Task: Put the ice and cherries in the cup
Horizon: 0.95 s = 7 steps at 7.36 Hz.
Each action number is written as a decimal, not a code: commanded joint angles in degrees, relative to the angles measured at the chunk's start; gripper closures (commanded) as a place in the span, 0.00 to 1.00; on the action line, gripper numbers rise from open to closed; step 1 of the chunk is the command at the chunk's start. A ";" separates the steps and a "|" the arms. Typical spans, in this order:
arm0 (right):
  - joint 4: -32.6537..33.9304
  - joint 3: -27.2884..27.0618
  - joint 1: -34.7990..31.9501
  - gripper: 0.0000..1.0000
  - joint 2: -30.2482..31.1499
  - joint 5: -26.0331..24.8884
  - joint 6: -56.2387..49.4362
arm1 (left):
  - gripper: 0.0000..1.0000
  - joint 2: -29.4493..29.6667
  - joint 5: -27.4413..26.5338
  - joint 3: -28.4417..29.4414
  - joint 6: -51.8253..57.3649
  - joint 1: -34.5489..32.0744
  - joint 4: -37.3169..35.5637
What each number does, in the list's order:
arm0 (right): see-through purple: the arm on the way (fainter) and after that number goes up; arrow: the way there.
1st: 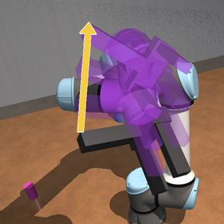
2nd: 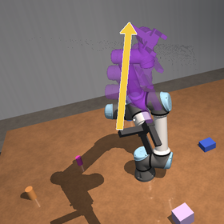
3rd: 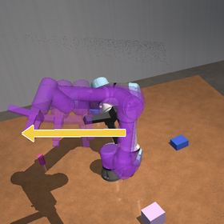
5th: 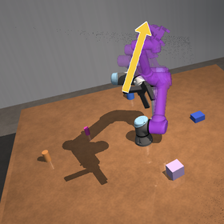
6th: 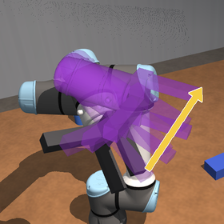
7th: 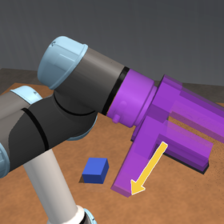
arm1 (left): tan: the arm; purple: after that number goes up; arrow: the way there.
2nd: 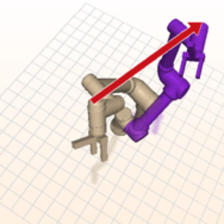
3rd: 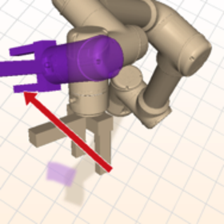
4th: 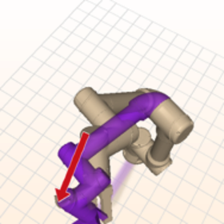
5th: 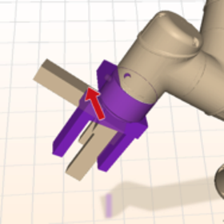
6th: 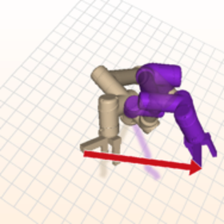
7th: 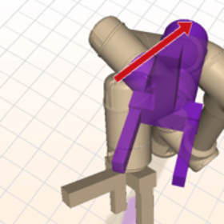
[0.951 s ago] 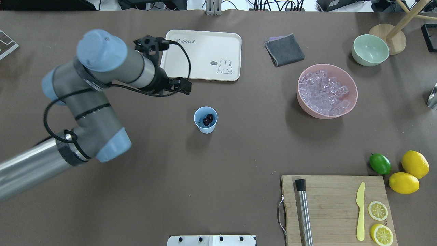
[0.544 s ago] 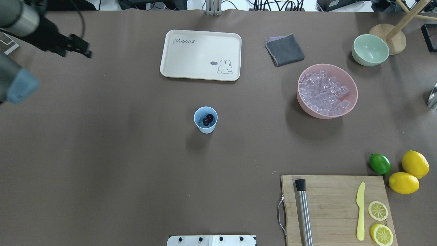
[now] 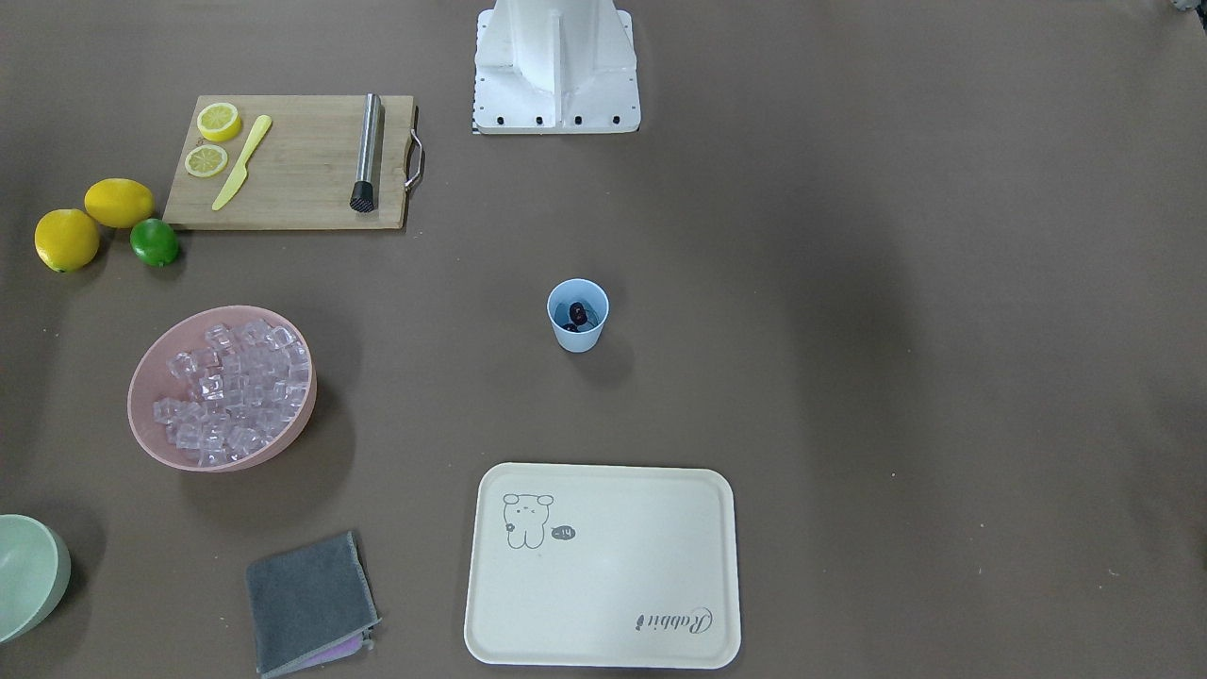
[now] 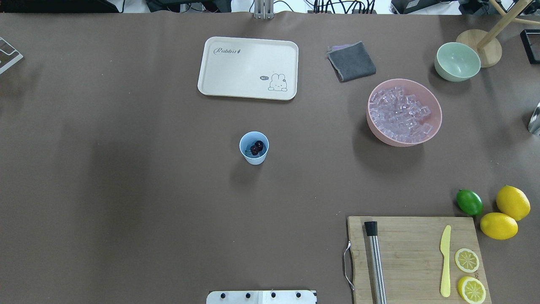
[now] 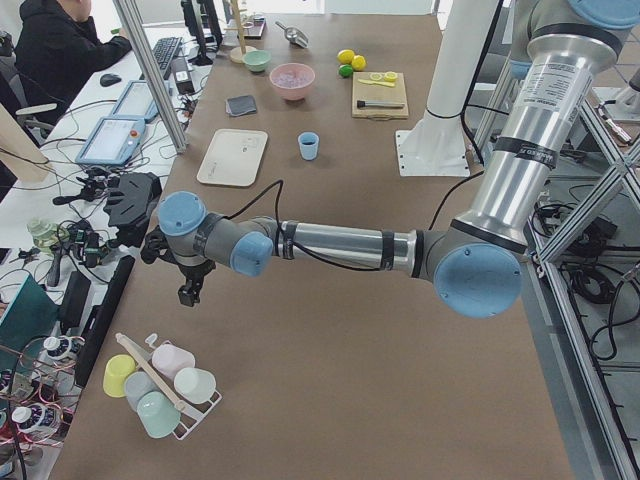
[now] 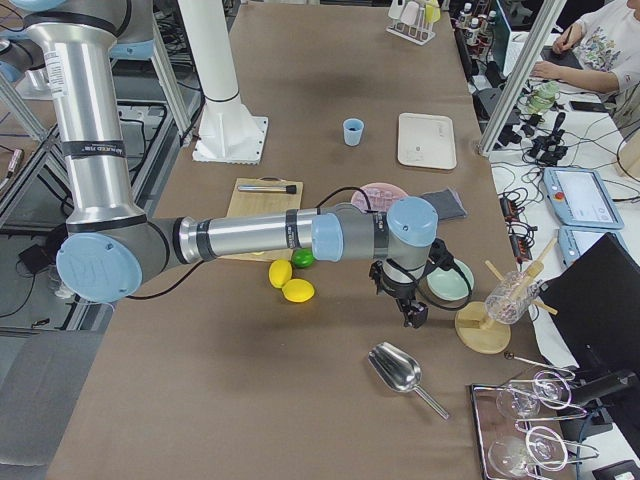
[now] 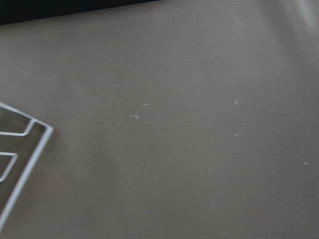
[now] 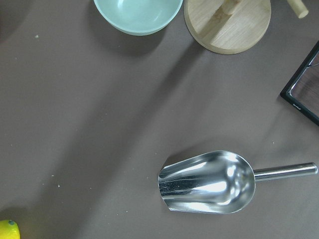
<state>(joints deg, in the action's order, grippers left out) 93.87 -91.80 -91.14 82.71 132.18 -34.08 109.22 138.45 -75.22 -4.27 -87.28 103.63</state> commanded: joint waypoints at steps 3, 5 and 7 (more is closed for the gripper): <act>-0.09 -0.40 0.27 0.01 -0.44 -0.08 -0.02 | 0.02 3.52 -9.15 -3.44 5.67 -1.23 -14.12; -0.09 0.29 0.87 0.01 -0.97 -0.52 0.15 | 0.02 3.54 -7.61 -2.91 6.29 -1.92 -15.64; -0.09 -0.22 0.97 0.01 -0.88 -0.35 0.33 | 0.02 3.28 -3.89 -3.70 6.37 -2.10 -16.27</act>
<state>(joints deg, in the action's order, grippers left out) 93.78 -91.71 -90.28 81.83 131.79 -33.86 112.66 132.92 -78.43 1.80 -89.02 87.52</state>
